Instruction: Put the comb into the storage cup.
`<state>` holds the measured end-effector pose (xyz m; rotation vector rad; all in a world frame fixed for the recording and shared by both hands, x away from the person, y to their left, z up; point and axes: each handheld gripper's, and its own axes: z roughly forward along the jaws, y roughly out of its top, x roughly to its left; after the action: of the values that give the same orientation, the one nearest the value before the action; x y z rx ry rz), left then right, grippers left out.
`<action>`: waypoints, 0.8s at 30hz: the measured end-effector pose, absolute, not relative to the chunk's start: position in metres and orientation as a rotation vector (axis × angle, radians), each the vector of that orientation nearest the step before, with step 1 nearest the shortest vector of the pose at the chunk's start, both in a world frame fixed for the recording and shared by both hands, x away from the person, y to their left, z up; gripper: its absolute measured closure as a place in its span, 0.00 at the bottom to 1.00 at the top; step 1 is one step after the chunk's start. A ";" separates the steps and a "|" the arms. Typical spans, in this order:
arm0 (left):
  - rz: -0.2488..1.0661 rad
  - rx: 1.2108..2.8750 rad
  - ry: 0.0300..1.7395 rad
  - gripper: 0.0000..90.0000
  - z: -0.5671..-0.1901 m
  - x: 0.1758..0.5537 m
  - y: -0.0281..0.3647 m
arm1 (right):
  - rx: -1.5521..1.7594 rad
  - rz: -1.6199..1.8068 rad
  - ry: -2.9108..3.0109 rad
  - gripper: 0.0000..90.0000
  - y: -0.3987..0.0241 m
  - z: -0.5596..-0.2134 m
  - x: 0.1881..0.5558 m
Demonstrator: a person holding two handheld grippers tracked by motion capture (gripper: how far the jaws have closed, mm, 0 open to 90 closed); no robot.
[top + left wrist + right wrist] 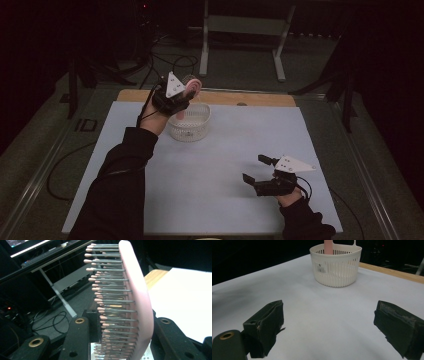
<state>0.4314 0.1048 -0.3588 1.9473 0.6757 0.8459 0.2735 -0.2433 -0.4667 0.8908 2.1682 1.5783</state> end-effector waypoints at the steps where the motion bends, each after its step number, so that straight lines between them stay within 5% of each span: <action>1: 0.840 1.945 0.678 0.72 -0.361 0.432 0.105 | 0.890 1.575 2.168 0.10 -0.243 -0.467 0.274; 24: 0.878 2.009 0.678 0.72 -0.396 0.436 0.092 | 0.894 1.575 2.171 0.10 -0.244 -0.467 0.274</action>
<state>0.4358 0.0915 -0.3956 2.0093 0.6777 0.8777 0.2736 -0.2437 -0.4670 0.8939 2.1706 1.5755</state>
